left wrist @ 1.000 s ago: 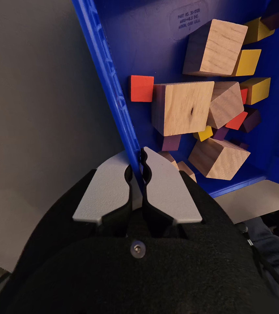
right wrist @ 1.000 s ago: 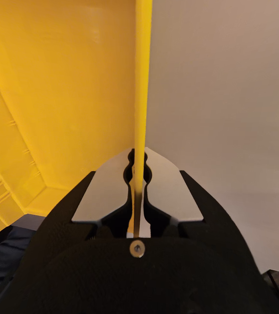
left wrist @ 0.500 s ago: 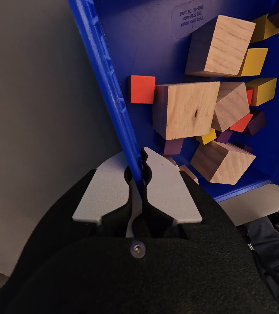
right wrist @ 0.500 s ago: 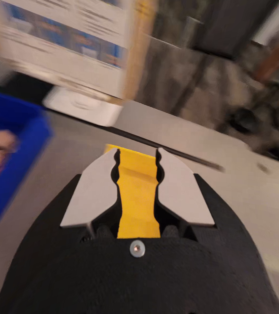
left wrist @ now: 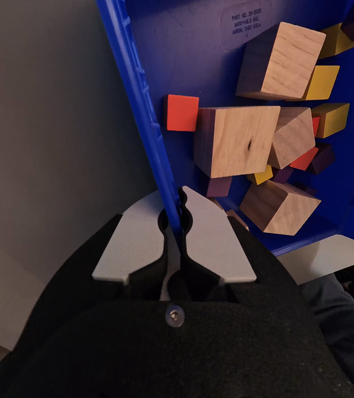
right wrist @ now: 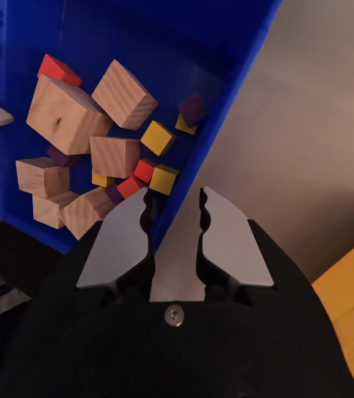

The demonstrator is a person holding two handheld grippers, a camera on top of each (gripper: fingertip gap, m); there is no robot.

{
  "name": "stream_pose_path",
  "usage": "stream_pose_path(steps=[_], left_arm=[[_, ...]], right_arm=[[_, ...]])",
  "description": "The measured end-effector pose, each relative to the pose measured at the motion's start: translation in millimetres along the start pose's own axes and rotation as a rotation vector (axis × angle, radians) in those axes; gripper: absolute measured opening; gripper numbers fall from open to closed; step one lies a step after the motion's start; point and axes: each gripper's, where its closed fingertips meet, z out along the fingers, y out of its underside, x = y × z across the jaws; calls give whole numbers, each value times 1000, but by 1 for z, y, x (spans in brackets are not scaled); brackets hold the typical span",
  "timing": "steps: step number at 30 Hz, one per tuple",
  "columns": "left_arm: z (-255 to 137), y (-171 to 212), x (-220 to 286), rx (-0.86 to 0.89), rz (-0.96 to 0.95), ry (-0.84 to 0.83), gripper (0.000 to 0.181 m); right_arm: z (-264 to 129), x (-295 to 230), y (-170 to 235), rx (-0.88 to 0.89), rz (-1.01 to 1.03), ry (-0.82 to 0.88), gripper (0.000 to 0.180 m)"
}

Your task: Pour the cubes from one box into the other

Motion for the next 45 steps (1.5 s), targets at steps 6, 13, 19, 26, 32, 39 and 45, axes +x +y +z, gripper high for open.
stream_pose_path(steps=[6,13,19,26,32,39,45], left_arm=[[1,1,0,-36,-33,7,6],[5,2,0,-72,-58,26,7],[5,3,0,-76,-67,29,7],[5,4,1,-85,-81,11,6],[-1,11,5,-124,-6,-95,7],[-48,-6,37,-94,24,-247,8],[-115,-47,110,-15,114,-380,8]], right_arm=[[22,-1,22,-166,90,47,27],[21,-3,18,-156,117,87,8],[22,-3,17,-120,162,66,8],[22,-4,17,-118,171,43,6],[21,-5,17,-90,143,-36,6],[-12,11,10,24,112,-87,6],[-88,54,3,169,149,-143,6]])
